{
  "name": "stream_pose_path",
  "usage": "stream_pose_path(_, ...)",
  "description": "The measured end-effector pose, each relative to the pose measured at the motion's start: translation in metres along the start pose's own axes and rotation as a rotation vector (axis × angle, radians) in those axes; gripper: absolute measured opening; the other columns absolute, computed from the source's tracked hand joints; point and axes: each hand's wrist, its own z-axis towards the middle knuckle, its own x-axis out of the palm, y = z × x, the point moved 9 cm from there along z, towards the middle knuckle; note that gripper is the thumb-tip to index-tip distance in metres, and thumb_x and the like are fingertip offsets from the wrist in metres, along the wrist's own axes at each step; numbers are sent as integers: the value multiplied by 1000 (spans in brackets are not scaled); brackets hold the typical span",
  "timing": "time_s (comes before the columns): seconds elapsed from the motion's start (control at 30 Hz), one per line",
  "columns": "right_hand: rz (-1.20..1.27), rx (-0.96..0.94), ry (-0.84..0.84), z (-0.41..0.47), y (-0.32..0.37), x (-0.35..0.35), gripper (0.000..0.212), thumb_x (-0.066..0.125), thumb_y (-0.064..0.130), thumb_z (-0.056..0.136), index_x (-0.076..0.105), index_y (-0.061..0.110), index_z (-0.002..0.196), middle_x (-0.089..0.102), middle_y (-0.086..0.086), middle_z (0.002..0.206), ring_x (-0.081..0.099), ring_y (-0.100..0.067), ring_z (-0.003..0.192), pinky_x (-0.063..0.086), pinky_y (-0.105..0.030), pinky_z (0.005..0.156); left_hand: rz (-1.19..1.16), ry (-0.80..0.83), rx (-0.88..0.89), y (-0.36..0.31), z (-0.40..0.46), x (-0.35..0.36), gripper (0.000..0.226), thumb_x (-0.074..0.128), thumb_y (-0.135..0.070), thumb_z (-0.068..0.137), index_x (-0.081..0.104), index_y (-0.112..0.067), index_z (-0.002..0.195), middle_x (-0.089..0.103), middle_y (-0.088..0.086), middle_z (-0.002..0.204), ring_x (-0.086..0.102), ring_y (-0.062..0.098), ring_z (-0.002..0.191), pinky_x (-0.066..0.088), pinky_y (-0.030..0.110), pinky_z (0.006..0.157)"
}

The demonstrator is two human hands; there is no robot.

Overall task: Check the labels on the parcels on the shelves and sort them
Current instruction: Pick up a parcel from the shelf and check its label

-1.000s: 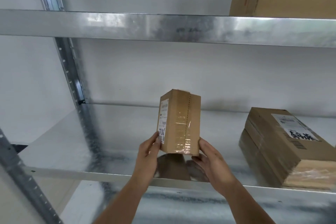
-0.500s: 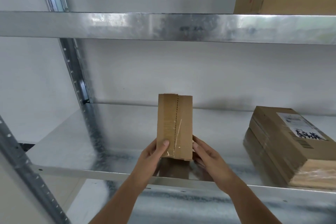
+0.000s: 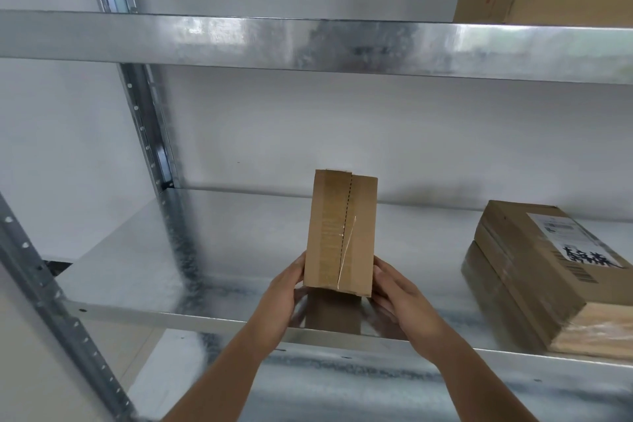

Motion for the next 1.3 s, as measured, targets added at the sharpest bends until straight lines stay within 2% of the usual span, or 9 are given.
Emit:
stream_pose_path(0.27, 17, 11, 20, -1, 2, 2, 30, 43, 37, 106, 53, 44, 133, 72, 26, 111, 67, 8, 106, 53, -14, 88, 34, 43, 28, 1, 3, 2, 39, 38, -50, 105, 67, -33, 125, 67, -4, 130, 60, 17, 124, 50, 17, 71)
stream_pose_path(0.37, 40, -8, 19, -3, 6, 3, 28, 49, 38, 103, 56, 46, 128, 73, 22, 115, 67, 5, 108, 53, -14, 87, -19, 77, 29, 3, 2, 4, 51, 38, -57, 100, 66, -26, 128, 71, 1, 124, 69, 13, 103, 56, 17, 69)
stream_pose_path(0.5, 92, -23, 29, -3, 5, 2, 64, 70, 49, 83, 50, 36, 142, 71, 5, 127, 66, -10, 118, 49, -35, 107, -31, 160, 112, -3, -3, 10, 69, 51, -60, 87, 53, -12, 135, 71, 8, 110, 74, 8, 77, 59, 43, 85)
stream_pose_path(0.6, 67, -8, 60, -4, 4, 4, 76, 77, 59, 77, 53, 27, 141, 71, 5, 126, 65, -14, 120, 48, -41, 110, -64, 125, 100, -2, -3, 10, 57, 58, -56, 83, 47, -22, 127, 67, 5, 117, 73, 9, 78, 61, 25, 64)
stream_pose_path(0.67, 73, -16, 42, -4, 3, 2, 69, 76, 55, 78, 56, 23, 137, 71, 4, 126, 66, -14, 119, 49, -41, 109, -84, 74, 114, -3, -2, 5, 56, 59, -59, 82, 49, -23, 124, 67, 6, 118, 72, 15, 81, 57, 24, 60)
stream_pose_path(0.77, 118, -19, -8, -4, 3, -2, 62, 76, 47, 78, 55, 25, 132, 72, 0, 121, 69, -15, 113, 55, -36, 100, -81, -68, 163, -8, -1, -6, 60, 65, -65, 78, 54, -24, 120, 66, 6, 118, 70, 25, 94, 61, 43, 71)
stream_pose_path(0.93, 186, -29, -66, -5, 3, -9, 48, 67, 48, 82, 56, 26, 124, 73, 1, 116, 69, -19, 111, 56, -36, 98, -105, -232, 265, -11, 2, -20, 5, 66, -30, 97, 64, -26, 99, 67, 7, 102, 59, 30, 79, 49, 45, 63)
stream_pose_path(1.1, 190, -10, -121, -1, -1, -13, 29, 44, 40, 105, 61, 21, 120, 69, -5, 124, 70, -19, 109, 57, -36, 97, -89, -199, 274, -10, 4, -20, 21, 59, -20, 102, 73, -32, 111, 74, -11, 107, 71, 1, 83, 58, 20, 64)
stream_pose_path(1.3, 147, -9, -101, -3, 2, -6, 21, 45, 20, 108, 60, 18, 122, 75, -4, 112, 75, -15, 92, 60, -22, 69, -128, -122, 199, -6, 8, -17, 28, 51, -20, 105, 72, -38, 108, 78, -9, 109, 72, 21, 106, 58, 40, 91)
